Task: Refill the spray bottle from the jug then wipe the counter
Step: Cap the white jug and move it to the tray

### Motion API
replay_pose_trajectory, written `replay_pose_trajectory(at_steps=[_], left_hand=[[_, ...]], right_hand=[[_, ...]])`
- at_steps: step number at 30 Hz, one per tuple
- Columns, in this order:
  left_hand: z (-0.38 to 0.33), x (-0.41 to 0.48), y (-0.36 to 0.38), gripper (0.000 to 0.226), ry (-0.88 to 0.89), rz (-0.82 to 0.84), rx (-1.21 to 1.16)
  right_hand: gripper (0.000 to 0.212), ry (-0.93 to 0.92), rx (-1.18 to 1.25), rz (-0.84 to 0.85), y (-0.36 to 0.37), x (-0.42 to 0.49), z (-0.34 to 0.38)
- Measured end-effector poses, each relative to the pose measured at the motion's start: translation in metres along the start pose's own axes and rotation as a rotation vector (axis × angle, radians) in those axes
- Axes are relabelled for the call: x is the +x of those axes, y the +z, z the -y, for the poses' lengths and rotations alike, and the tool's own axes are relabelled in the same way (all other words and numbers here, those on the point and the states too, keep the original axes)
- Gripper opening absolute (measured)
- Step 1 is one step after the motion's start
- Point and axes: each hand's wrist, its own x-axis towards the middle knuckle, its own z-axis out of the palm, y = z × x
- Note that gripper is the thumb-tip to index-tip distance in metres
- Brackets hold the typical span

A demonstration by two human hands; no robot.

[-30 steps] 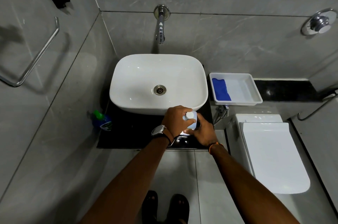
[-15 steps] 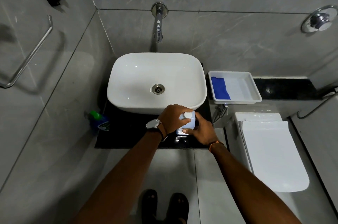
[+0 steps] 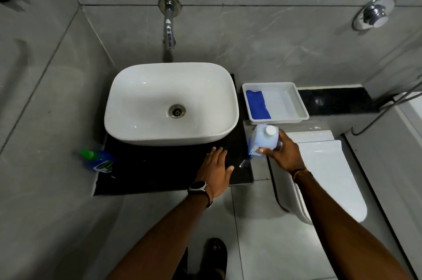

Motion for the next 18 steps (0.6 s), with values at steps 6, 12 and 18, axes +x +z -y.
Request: replay_pose_trajectory(at_steps=[6, 12, 18], left_hand=[[-0.023, 0.039, 0.033, 0.065, 0.014, 0.1, 0.087], [-0.027, 0.068, 0.064, 0.071, -0.026, 0.15, 0.176], [-0.029, 0.077, 0.085, 0.074, -0.062, 0.088, 0.232]], right_hand=[[0.081, 0.006, -0.039, -0.091, -0.037, 0.042, -0.02], [0.079, -0.014, -0.101, -0.12, -0.065, 0.094, -0.044], [0.081, 0.025, -0.091, -0.154, -0.09, 0.148, -0.071]])
